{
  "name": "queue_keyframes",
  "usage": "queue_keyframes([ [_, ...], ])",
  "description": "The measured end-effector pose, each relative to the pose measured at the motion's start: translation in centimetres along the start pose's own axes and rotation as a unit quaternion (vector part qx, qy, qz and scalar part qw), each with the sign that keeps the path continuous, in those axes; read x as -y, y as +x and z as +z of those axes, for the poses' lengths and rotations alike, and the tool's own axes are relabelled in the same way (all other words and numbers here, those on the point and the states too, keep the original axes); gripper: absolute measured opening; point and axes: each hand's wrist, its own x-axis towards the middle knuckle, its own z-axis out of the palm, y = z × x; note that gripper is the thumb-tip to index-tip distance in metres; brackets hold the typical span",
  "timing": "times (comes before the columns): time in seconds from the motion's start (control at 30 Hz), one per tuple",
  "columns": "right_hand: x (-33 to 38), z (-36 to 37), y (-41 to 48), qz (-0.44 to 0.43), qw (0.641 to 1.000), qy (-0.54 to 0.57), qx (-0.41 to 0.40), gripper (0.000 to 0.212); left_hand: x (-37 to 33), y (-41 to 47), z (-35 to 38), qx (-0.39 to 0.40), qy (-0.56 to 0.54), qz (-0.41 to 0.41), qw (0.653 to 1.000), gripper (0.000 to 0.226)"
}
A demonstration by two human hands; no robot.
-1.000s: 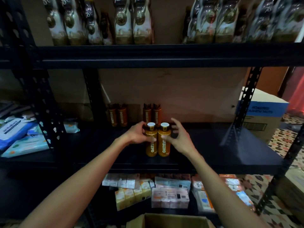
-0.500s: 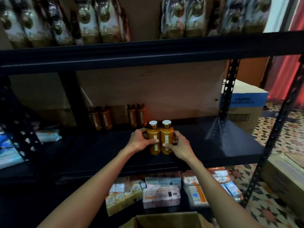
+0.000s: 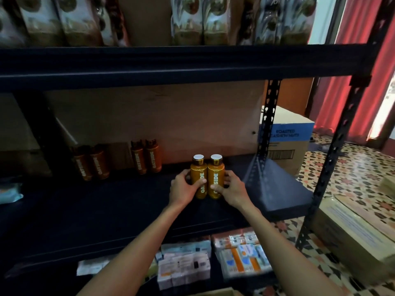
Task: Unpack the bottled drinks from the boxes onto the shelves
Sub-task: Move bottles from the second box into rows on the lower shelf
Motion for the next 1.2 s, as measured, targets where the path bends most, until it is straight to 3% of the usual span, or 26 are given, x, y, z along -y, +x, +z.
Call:
queue_keyframes([
  [0.33,-0.4,2.8,8.3,0.009,1.0,-0.007,-0.002,0.058,1.9,7.6,1.3,-0.045,0.003,-0.06,0.997,0.055],
  [0.63,-1.8,4.6,16.0,0.0,1.0,-0.026,-0.012,0.042,4.2,15.4,2.6,0.014,0.008,-0.162,0.987,0.087],
  [0.77,-1.8,5.2,18.2,-0.025,0.998,-0.058,-0.004,0.017,5.0,17.7,3.2,0.0,-0.052,-0.147,0.988,0.085],
  [1.03,-2.4,5.8,20.1,0.002,0.998,-0.066,0.01,0.012,5.6,18.6,3.4,0.005,-0.05,-0.15,0.987,0.084],
  [1.1,-2.5,5.9,19.8,0.021,0.999,-0.047,0.017,0.021,5.4,17.9,3.3,0.034,-0.022,-0.169,0.985,0.082],
  [1.2,-2.2,5.6,17.9,0.024,1.0,0.016,-0.004,0.056,4.9,16.5,2.6,0.037,0.039,-0.197,0.979,0.088],
])
